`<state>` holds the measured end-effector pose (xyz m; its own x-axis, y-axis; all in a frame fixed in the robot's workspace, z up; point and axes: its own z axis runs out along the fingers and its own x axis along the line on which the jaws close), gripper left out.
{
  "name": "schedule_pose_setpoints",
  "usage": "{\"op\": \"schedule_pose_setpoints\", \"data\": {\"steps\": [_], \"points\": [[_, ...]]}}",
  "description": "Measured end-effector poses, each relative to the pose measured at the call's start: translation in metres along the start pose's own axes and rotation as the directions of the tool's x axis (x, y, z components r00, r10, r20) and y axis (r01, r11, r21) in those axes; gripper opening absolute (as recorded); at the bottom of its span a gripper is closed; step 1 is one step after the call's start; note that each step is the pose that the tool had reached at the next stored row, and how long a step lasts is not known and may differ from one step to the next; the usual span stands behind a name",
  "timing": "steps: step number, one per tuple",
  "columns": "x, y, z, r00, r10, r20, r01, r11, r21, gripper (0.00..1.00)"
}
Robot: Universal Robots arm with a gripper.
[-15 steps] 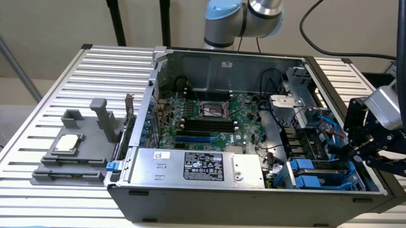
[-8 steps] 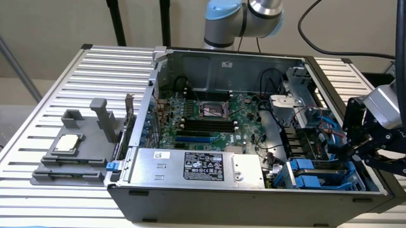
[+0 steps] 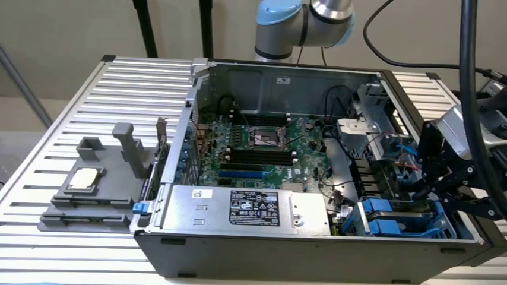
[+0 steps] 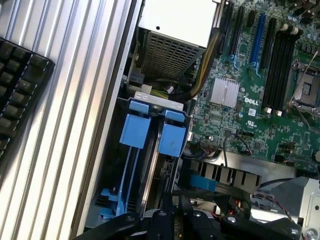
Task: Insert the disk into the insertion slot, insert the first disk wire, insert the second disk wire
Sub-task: 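Insert the first disk wire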
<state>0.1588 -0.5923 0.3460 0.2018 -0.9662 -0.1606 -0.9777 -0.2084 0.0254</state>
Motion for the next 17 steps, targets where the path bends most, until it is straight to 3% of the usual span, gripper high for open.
{"op": "schedule_pose_setpoints", "data": {"steps": [5,9,12,17], "points": [[-0.0003,0.0013,0.0001,0.9999,0.015,-0.0001,-0.015,0.9999,0.0024,0.17],[-0.0004,0.0014,0.0,0.9991,0.042,-0.005,-0.042,0.9991,0.0053,0.17],[-0.0003,0.0016,0.0001,0.9983,0.057,-0.0149,-0.057,0.9984,0.0041,0.17],[-0.0003,0.0016,0.0005,0.9964,0.076,-0.0381,-0.077,0.997,-0.0079,0.17]]}}
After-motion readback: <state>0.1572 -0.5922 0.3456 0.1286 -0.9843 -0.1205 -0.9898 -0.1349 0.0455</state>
